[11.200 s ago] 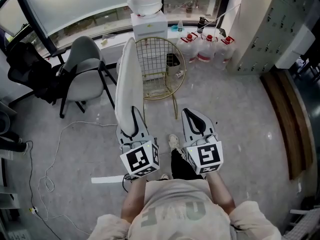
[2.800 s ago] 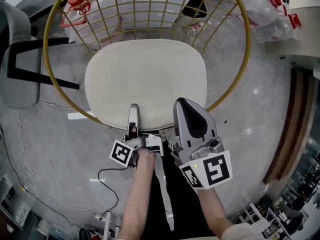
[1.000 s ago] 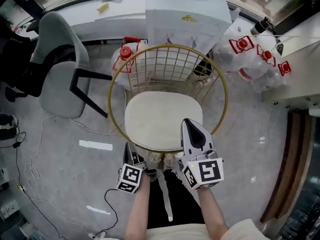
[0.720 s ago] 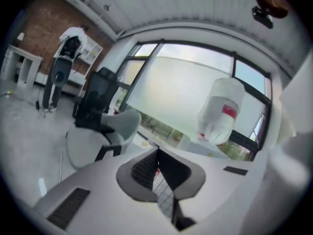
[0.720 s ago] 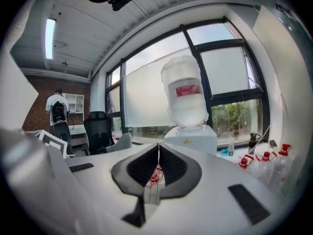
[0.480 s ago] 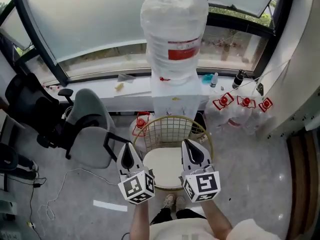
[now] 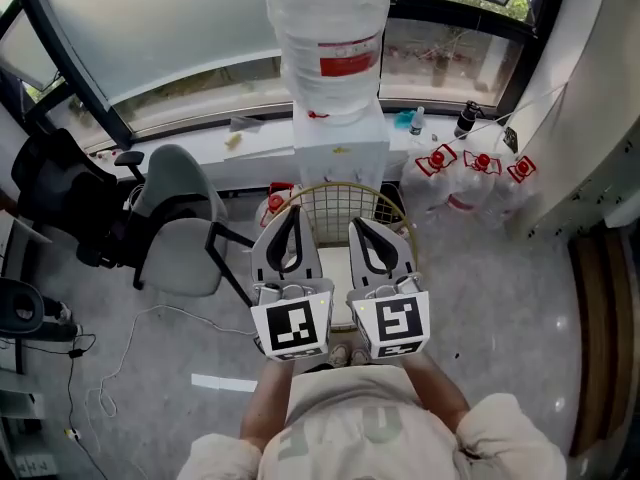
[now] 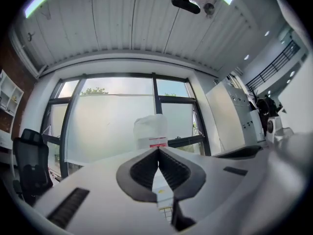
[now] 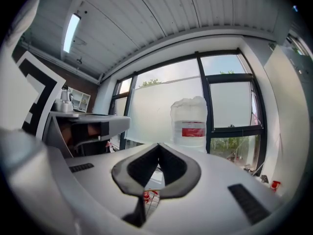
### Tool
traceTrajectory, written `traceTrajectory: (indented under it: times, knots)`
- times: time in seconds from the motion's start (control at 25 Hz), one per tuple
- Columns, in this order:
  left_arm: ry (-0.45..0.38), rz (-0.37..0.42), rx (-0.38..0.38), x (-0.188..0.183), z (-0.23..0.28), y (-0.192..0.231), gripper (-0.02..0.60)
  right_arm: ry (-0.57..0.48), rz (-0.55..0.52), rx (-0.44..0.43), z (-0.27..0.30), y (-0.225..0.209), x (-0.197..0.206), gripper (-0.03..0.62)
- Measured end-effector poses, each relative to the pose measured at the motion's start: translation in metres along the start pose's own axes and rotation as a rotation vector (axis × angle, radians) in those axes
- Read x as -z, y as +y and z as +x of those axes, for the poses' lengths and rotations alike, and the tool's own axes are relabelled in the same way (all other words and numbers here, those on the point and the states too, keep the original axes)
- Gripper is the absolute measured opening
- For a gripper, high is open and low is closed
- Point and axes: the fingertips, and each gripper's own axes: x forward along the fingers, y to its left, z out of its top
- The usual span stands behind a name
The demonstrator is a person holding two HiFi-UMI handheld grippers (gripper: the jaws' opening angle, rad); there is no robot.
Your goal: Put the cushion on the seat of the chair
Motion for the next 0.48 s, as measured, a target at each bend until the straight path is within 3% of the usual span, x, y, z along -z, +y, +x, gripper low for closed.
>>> traceTrajectory:
  times: [0.24,0.48]
  knots:
    - [-0.067,-0.049,0.06,-0.023,-0.006,-0.028,0.014,-0.031,-0.015,-0.028,-0.015,0.005,-0.017,0.017]
    - [-0.091,-0.028,0.074,-0.033,-0.009,-0.041,0.015,-0.038,-0.007,0.006,-0.022,-0.008,-0.02,0.017]
